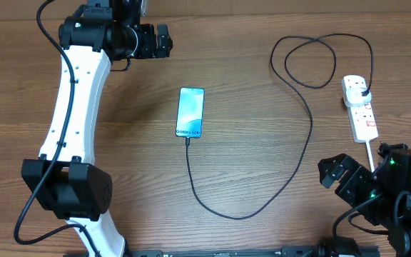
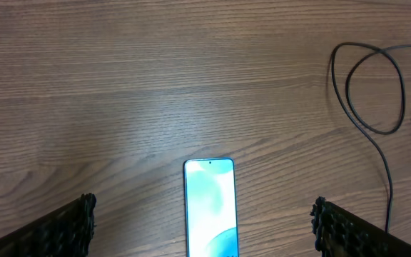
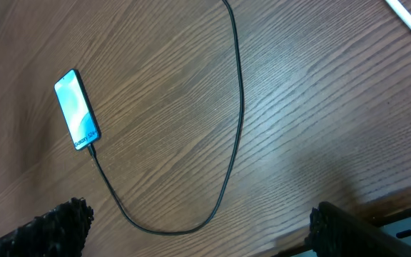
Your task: Plug charger to phone and switch on socket
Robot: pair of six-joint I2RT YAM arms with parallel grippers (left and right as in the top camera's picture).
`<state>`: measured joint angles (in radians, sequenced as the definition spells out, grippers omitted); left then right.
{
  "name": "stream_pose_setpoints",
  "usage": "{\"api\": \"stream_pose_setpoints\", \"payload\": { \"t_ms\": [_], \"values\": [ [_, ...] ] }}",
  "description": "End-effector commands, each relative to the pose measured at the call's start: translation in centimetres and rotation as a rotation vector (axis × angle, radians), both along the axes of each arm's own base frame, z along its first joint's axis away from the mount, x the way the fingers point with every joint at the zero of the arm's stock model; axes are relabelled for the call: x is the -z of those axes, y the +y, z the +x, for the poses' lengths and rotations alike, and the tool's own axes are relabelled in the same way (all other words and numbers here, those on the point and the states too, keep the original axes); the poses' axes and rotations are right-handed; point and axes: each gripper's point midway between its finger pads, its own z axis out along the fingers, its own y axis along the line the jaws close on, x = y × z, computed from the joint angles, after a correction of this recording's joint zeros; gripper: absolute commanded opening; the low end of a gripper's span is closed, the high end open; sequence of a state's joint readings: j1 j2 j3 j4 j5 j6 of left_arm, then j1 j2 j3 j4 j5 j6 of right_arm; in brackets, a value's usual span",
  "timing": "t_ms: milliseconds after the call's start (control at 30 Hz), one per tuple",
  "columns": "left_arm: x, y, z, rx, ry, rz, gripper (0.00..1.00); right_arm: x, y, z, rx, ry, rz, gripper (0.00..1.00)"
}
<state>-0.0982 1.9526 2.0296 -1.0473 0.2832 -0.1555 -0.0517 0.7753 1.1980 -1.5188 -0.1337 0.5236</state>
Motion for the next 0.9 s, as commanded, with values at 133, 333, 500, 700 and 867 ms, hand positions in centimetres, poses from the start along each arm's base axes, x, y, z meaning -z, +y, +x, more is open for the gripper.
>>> {"api": "stream_pose_setpoints", "payload": {
  "t_ms": [133,333,500,700,867],
  "values": [
    [0.36,0.06,0.07,-0.007,0.009,0.002,1.0,0.09,0.07,-0.04,-0.002,0.002,0.001,1.0],
    [0.36,0.06,0.08,-0.007,0.008,0.002,1.0,0.09,0.06,-0.03,-0.002,0.001,0.001,1.0],
    [0.36,0.06,0.07,-0.007,0.009,0.002,1.0,0.08,0.06,-0.02,-0.011,-0.001,-0.005,1.0],
    [0.36,0.06,0.08,-0.007,0.008,0.002,1.0,-0.34,0.03,0.67,-0.067,-0.042,-0.041,1.0],
    [0.36,0.06,0.07,-0.007,0.009,0.002,1.0,-0.29,0.09,0.6,-0.098,-0.043,-0.058,1.0]
  ]
}}
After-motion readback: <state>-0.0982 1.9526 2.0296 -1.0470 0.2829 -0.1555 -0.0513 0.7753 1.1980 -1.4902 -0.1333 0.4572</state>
